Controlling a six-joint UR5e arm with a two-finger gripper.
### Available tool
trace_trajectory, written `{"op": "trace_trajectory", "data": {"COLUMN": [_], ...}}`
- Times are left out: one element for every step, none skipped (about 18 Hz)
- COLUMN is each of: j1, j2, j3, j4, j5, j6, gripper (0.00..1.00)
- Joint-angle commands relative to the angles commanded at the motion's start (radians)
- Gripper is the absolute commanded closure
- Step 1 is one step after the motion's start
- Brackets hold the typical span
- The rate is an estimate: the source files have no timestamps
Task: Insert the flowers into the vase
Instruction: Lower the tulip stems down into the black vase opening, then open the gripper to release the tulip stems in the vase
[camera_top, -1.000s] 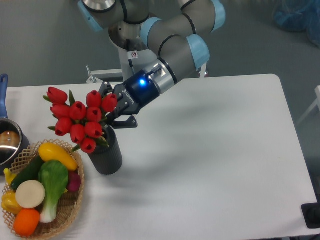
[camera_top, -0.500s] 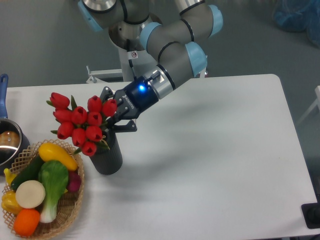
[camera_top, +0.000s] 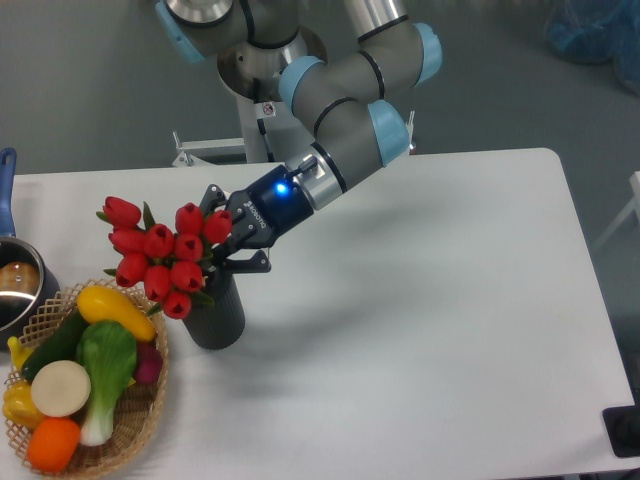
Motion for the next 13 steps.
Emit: {"op": "trace_trajectory", "data": {"j1": [0.0,0.0,0.002,0.0,0.0,0.0,0.002,0.002,0.002,0.002,0.002,0.003,0.005], "j2": [0.0,-0.002,-0.002,-0.003,-0.003,-0.002,-0.002,0.0,0.0,0.0,0.0,0.0,0.002], "j3": [-0.011,-0.017,-0.021,-0.028,-0.029,-0.031,-0.034,-0.037,-0.04,-0.041,-0.041,-0.046,-0.046], "j4": [0.0,0.0,-0.002,0.0,0.0,0.0,-0.002,-0.002,-0.002,-0.002,-0.002,-0.002,-0.002], "j5": [0.0,0.0,0.0,0.0,0.0,0.0,0.0,0.0,0.0,0.0,0.0,0.002,0.002], "j6": [0.02,0.037,0.048,0.051,0.052,0.052,0.054,0.054,0.057,0.06,0.06,0.06,0.06], "gripper": [0.91,0.89,0.88,0.87,0.84,0.77,0.63,0.57,0.53,0.47,0.43,0.39,0.32]}}
